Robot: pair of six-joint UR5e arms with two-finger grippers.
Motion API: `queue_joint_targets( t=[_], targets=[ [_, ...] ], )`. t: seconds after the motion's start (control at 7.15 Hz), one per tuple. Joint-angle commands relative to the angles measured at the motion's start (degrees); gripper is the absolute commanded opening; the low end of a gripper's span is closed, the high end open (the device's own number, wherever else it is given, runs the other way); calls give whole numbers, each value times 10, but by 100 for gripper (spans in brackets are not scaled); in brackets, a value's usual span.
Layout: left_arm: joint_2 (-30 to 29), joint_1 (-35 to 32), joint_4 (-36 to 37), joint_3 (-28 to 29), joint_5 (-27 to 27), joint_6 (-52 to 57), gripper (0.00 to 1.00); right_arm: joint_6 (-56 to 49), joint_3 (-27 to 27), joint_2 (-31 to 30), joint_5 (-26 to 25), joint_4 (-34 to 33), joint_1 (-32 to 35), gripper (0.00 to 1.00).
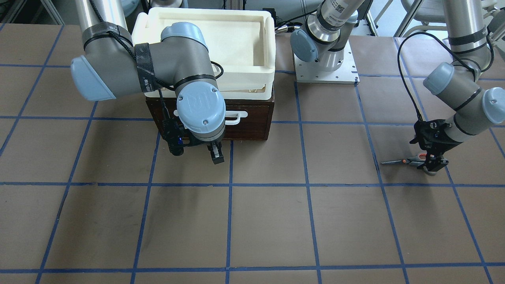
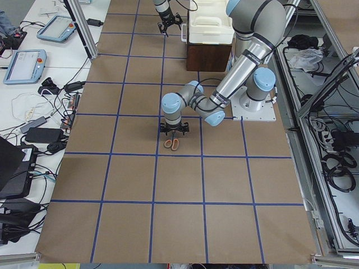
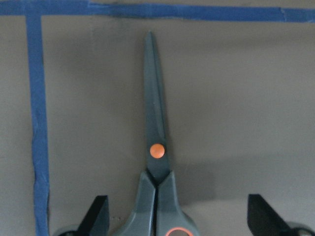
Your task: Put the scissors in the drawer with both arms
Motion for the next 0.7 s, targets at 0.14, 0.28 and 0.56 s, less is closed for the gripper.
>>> queue_joint_targets(
  t=[0.14, 0.28, 0.56],
  targets=[
    [-7, 2, 54, -33, -1, 13, 100, 9, 9, 1, 7, 2, 0, 100],
    [-7, 4, 56, -31, -2, 16, 100, 15, 15, 1, 7, 2, 0, 100],
    [-9, 5, 56, -30, -2, 16, 97, 32, 15, 1, 9, 20, 0, 100]
  ],
)
